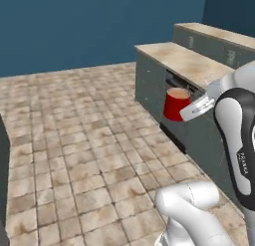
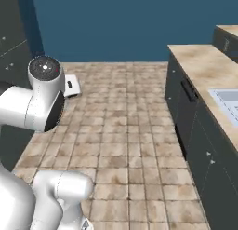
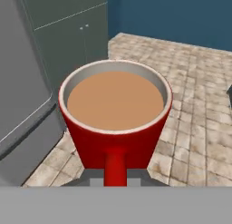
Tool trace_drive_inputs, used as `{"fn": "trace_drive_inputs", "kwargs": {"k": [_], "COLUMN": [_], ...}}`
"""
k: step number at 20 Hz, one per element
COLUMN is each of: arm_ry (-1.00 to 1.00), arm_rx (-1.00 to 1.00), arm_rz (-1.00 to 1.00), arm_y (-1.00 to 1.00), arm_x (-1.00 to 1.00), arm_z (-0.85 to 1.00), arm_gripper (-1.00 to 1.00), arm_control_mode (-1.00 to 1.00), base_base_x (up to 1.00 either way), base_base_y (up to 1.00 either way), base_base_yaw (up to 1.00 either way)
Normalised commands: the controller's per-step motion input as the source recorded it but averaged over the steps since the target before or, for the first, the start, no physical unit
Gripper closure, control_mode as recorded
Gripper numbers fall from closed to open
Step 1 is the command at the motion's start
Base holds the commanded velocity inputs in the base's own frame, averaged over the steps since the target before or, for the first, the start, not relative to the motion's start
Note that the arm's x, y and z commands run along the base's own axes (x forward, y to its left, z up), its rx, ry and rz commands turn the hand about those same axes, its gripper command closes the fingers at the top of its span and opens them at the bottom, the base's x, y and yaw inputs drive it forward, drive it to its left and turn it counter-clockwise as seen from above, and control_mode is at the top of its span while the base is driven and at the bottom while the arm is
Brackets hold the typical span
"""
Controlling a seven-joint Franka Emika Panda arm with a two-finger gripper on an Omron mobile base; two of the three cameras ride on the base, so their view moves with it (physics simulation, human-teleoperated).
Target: Pick the cup of tea, navigate to the dining table, and place it on the saucer.
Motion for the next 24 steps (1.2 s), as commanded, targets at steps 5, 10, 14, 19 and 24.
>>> {"fn": "trace_drive_inputs", "kwargs": {"k": [5, 10, 14, 19, 24], "arm_ry": [0.0, 0.0, 0.0, 0.0, 0.0], "arm_rx": [0.0, 0.0, 0.0, 0.0, 0.0], "arm_rz": [0.0, 0.0, 0.0, 0.0, 0.0], "arm_y": [0.0, 0.0, 0.0, 0.0, 0.0], "arm_x": [0.0, 0.0, 0.0, 0.0, 0.0], "arm_z": [0.0, 0.0, 0.0, 0.0, 0.0], "arm_gripper": [1.0, 1.0, 1.0, 1.0, 1.0], "arm_control_mode": [1.0, 1.0, 1.0, 1.0, 1.0], "base_base_x": [0.23, 0.99, 1.0, 1.0, 1.0], "base_base_y": [0.09, 0.13, 0.36, 0.53, 0.92], "base_base_yaw": [-0.92, -0.45, -0.32, -0.25, -0.22]}}
